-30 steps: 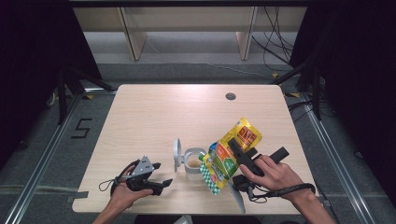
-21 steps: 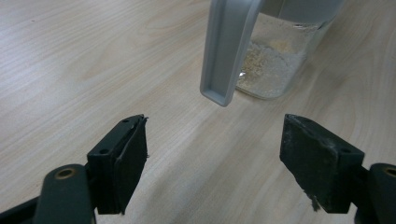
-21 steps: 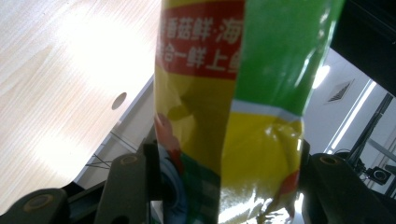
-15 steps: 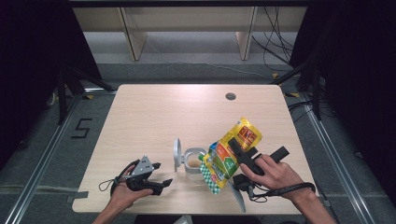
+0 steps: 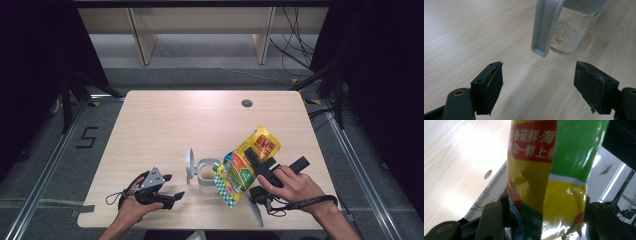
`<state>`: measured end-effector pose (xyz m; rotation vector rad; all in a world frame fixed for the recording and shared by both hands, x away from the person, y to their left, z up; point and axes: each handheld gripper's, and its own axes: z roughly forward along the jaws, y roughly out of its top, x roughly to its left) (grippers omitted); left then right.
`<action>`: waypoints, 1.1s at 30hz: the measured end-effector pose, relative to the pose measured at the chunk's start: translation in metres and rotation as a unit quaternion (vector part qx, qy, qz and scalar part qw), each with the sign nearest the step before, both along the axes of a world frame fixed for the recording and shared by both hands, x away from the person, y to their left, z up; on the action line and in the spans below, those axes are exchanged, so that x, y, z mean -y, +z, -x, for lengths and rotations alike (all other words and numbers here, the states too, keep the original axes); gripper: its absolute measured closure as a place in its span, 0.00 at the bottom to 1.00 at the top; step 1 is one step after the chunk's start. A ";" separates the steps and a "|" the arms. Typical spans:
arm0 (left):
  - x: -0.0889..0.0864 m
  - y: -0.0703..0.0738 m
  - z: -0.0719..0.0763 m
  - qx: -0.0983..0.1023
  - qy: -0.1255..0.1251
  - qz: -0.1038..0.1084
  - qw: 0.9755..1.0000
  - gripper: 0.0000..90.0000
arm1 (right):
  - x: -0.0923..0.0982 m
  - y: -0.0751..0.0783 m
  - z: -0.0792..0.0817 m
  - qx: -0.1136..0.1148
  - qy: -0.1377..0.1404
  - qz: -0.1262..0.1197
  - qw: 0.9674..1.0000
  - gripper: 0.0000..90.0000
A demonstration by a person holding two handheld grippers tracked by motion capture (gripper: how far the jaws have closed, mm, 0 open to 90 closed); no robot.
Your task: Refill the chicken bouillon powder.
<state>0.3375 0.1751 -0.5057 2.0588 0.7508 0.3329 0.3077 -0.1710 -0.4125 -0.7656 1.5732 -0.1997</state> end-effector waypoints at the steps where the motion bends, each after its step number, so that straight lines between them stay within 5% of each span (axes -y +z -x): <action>1: 0.000 0.000 0.000 0.000 0.000 0.000 1.000 0.25 | 0.000 0.000 0.000 0.000 0.000 0.000 1.000 0.58; 7: 0.001 -0.001 0.001 -0.011 0.009 0.012 1.000 0.25 | 0.000 0.001 0.000 0.000 0.001 0.001 1.000 0.58; 14: 0.000 0.000 0.000 0.000 0.001 0.000 1.000 0.25 | -0.001 0.001 -0.001 0.001 0.002 0.003 1.000 0.58; 21: 0.000 0.000 0.000 0.004 0.005 -0.001 1.000 0.25 | -0.004 0.005 -0.001 0.012 0.011 0.034 0.999 0.59; 25: 0.001 -0.001 0.001 -0.010 0.008 0.010 1.000 0.26 | -0.003 0.006 0.001 0.021 0.007 0.017 1.000 0.59; 33: 0.000 0.000 0.000 -0.001 0.001 0.001 1.000 0.26 | -0.002 0.006 0.003 0.013 0.012 0.006 1.000 0.60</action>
